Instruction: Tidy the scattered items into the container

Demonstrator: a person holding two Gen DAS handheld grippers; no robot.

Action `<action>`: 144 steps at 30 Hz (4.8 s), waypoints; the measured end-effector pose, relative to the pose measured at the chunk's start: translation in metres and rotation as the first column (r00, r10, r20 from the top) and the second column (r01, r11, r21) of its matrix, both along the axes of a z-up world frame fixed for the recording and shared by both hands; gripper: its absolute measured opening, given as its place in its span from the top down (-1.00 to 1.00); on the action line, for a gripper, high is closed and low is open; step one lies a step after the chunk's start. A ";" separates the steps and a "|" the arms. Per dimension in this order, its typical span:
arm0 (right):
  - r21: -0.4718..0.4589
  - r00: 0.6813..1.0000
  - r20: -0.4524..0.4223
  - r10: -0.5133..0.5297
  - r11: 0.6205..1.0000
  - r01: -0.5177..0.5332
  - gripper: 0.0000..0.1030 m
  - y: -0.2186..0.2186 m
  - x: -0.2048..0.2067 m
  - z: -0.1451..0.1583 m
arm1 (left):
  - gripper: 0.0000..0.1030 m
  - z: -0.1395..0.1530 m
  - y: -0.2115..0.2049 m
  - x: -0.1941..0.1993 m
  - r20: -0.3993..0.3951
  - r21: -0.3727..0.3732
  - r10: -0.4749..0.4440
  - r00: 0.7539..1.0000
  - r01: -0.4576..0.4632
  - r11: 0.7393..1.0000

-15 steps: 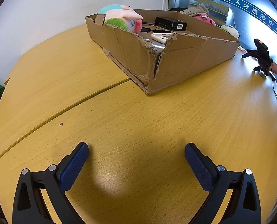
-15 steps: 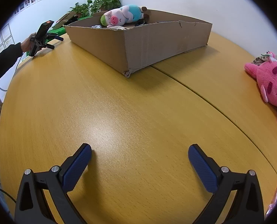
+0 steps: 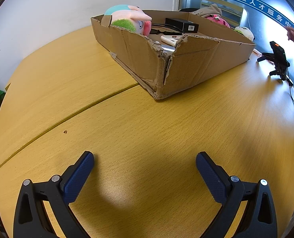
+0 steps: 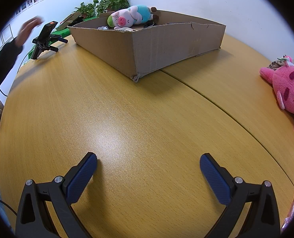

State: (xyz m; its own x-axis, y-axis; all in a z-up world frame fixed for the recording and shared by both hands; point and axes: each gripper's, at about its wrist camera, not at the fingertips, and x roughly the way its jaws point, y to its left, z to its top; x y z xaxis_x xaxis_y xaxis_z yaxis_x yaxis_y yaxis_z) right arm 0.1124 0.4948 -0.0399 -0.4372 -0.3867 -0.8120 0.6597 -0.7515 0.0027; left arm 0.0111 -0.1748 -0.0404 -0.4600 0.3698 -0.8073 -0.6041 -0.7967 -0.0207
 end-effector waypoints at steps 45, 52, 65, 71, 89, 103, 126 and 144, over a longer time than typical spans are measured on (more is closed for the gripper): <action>0.002 1.000 -0.004 -0.002 1.000 0.002 -1.00 0.003 -0.004 0.002 | -1.00 -0.003 -0.002 0.002 -0.001 -0.002 -0.005 1.000 0.005 1.000; 0.001 1.000 -0.006 -0.003 1.000 0.003 -1.00 -0.002 -0.004 -0.001 | -1.00 -0.005 -0.003 0.002 -0.002 -0.002 -0.006 1.000 0.006 1.000; 0.001 1.000 -0.007 -0.005 1.000 0.005 -1.00 -0.002 -0.005 -0.002 | -1.00 -0.006 -0.003 0.004 -0.002 -0.002 -0.006 1.000 0.006 1.000; 0.001 1.000 -0.007 -0.004 1.000 0.004 -1.00 -0.002 -0.004 -0.002 | -1.00 -0.006 -0.003 0.004 -0.002 -0.002 -0.006 1.000 0.006 1.000; 0.001 1.000 -0.007 -0.005 1.000 0.005 -1.00 -0.001 -0.005 0.000 | -1.00 -0.009 -0.003 0.004 -0.002 -0.003 -0.005 1.000 0.005 1.000; 0.001 1.000 -0.007 -0.006 1.000 0.006 -1.00 -0.001 -0.007 0.000 | -1.00 -0.009 -0.003 0.005 -0.002 -0.003 -0.005 1.000 0.005 1.000; 0.001 1.000 -0.007 -0.017 1.000 0.017 -1.00 0.000 -0.012 0.000 | -1.00 -0.012 -0.002 0.005 -0.002 -0.003 -0.005 1.000 0.005 1.000; 0.002 0.999 -0.011 -0.050 0.999 0.050 -1.00 -0.003 -0.010 -0.004 | -1.00 -0.015 0.000 0.003 -0.002 -0.003 -0.010 1.000 0.010 1.000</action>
State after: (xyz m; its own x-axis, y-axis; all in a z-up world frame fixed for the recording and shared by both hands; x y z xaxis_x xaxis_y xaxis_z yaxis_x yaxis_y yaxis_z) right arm 0.1020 0.4917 -0.0443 -0.4645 -0.3624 -0.8080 0.6213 -0.7835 -0.0057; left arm 0.0138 -0.1746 -0.0557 -0.4575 0.3716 -0.8079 -0.6121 -0.7906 -0.0170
